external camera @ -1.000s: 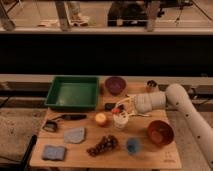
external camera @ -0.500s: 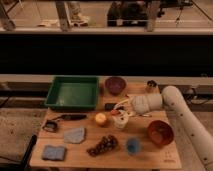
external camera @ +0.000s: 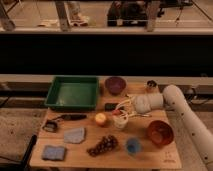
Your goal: Place pepper in paper cup
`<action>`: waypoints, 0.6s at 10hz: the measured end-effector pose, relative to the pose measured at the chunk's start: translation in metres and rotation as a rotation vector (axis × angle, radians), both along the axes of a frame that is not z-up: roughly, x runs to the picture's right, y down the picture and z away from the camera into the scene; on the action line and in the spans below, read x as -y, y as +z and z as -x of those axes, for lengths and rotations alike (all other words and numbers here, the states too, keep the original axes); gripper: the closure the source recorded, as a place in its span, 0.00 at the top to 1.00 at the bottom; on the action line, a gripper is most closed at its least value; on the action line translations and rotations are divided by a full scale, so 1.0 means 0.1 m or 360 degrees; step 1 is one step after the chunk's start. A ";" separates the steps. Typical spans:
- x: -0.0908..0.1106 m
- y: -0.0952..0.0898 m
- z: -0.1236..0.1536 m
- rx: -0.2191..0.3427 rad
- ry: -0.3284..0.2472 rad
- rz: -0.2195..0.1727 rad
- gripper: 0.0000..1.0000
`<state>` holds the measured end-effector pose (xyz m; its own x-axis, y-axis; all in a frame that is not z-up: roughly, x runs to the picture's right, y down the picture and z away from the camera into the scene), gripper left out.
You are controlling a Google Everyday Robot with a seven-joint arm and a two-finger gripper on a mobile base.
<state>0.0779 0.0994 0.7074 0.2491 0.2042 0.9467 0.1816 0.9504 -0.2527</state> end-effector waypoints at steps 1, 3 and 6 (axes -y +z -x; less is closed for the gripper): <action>0.00 0.03 0.00 -0.0006 -0.0002 0.0006 0.00; -0.01 0.05 0.00 -0.0005 -0.0012 0.0015 0.10; -0.03 0.05 0.07 0.0043 -0.0048 0.0048 0.40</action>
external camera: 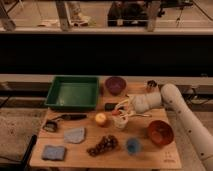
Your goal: Place pepper in paper cup
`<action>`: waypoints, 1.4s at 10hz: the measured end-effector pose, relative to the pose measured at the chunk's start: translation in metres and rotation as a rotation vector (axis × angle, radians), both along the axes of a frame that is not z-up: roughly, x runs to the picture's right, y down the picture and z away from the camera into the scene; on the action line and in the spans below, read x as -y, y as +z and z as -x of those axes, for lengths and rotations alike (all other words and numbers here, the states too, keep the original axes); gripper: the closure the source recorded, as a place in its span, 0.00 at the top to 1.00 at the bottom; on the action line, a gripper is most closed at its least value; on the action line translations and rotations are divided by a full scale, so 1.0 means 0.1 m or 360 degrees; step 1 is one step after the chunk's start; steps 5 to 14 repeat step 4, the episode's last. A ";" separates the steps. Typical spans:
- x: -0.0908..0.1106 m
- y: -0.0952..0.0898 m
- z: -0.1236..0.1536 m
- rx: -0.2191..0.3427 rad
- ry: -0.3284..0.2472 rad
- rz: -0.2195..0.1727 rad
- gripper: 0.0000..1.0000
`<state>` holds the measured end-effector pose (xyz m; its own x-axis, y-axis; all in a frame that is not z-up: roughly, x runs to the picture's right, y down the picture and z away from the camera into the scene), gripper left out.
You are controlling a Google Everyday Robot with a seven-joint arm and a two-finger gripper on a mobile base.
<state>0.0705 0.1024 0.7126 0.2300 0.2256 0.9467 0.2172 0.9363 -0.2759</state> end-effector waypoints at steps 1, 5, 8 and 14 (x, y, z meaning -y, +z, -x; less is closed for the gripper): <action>0.00 0.00 0.00 0.0004 0.0002 0.0012 0.52; 0.00 0.00 0.02 0.0021 0.0005 0.0025 0.79; 0.00 0.00 0.02 0.0021 0.0005 0.0025 0.79; 0.00 0.00 0.02 0.0021 0.0005 0.0025 0.79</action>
